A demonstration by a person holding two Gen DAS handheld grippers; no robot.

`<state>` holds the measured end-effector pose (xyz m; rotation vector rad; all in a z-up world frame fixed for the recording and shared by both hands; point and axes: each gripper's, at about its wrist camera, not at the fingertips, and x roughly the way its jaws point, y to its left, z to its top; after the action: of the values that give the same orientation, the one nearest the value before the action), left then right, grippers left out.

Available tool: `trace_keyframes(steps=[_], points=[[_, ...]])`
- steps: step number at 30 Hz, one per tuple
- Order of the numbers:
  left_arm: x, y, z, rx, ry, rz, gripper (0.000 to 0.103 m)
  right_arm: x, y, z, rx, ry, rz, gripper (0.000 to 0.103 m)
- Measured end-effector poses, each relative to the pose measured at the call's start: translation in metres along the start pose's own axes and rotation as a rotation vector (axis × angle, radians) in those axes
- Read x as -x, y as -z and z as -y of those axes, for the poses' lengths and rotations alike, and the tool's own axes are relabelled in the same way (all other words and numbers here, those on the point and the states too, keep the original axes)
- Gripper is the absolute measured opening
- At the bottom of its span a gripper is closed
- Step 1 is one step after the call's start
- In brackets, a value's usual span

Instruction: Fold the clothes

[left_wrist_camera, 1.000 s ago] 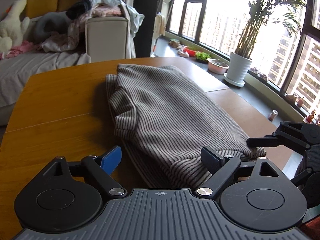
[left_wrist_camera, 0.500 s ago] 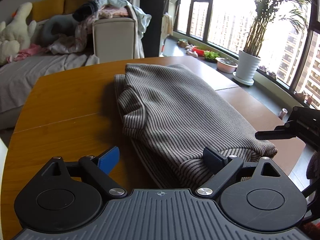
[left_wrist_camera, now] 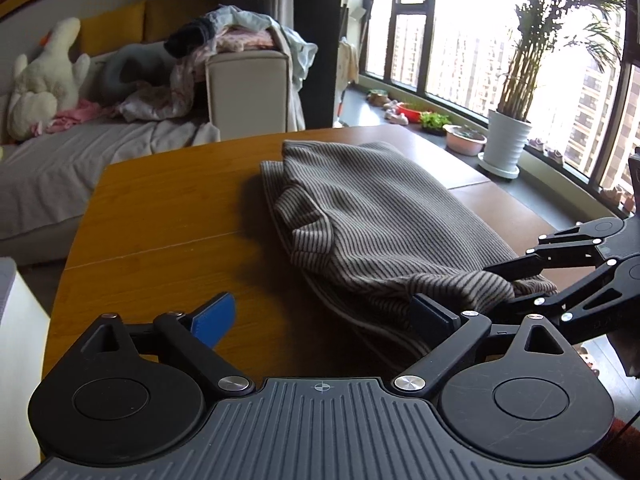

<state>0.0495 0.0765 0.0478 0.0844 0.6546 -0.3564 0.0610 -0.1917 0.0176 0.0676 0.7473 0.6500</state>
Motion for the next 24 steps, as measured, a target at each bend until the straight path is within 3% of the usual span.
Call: trace_keyframes(steps=[12, 16, 19, 24], points=[[-0.013, 0.008, 0.012, -0.076, 0.045, -0.047, 0.098, 0.0, 0.0, 0.003, -0.03, 0.006, 0.007, 0.054], [-0.03, 0.009, 0.02, -0.088, 0.047, -0.067, 0.099, 0.008, 0.016, -0.035, 0.28, 0.201, 0.067, 0.058], [-0.035, 0.005, 0.021, -0.059, 0.058, -0.064, 0.099, 0.012, 0.036, -0.06, 0.522, 0.298, 0.106, 0.073], [-0.033, -0.002, 0.016, -0.029, 0.055, -0.049, 0.099, -0.008, 0.059, -0.071, 0.698, 0.407, 0.107, 0.075]])
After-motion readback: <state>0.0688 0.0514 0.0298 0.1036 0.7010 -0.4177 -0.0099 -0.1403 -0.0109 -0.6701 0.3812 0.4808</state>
